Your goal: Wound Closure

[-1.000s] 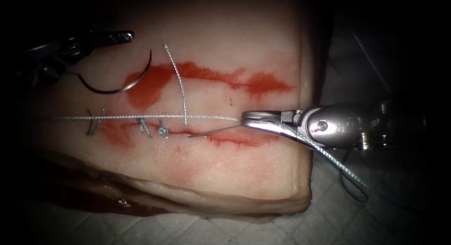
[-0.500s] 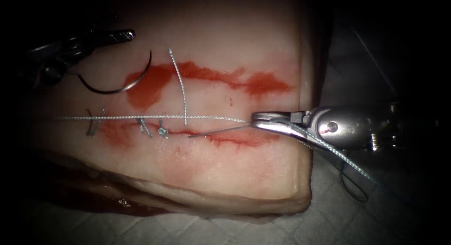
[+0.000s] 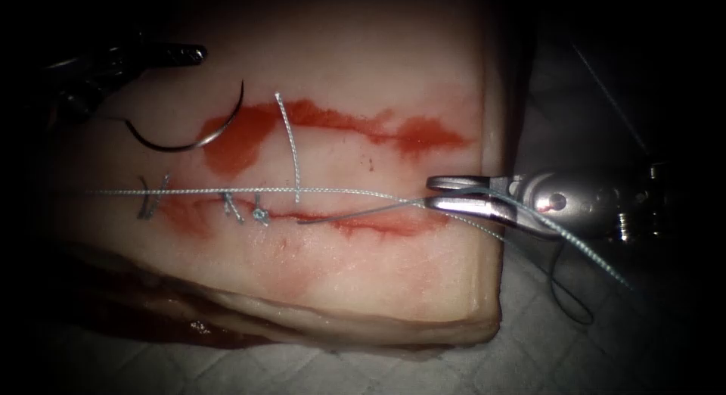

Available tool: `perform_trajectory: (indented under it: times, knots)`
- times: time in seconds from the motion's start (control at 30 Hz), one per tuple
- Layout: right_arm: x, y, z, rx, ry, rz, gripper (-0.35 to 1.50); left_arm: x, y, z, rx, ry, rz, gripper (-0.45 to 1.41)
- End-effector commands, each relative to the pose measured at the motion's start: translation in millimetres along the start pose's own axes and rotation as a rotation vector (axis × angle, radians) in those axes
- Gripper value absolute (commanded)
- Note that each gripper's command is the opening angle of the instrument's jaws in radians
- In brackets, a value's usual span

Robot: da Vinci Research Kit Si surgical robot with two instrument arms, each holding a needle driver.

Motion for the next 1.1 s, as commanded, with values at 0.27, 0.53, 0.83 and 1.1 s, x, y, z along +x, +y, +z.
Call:
perform_trajectory:
  times: [0.27, 0.53, 0.83, 1.1]
  knots:
    - [-2.4, -3.3, -0.9, 0.143, 0.021, -0.087, 1.28, -3.0, -0.8, 1.8, 0.027, 0.022, -0.011, 1.25]
    - [-8.3, -11.5, -7.3, 0.393, -0.129, -0.197, 1.26, -6.7, -3.2, 5.5, 0.083, 0.041, 0.043, 0.93]
    - [-7.6, -16.5, -15.4, 0.566, -0.127, -0.216, 1.09, -8.0, -5.5, 18.3, 0.08, 0.25, 0.994, 0.83]
    - [-5.6, -17.3, -17.4, 0.677, -0.063, -0.21, 0.78, -6.1, -5.9, 26.1, 0.314, 0.508, 1.194, 0.71]
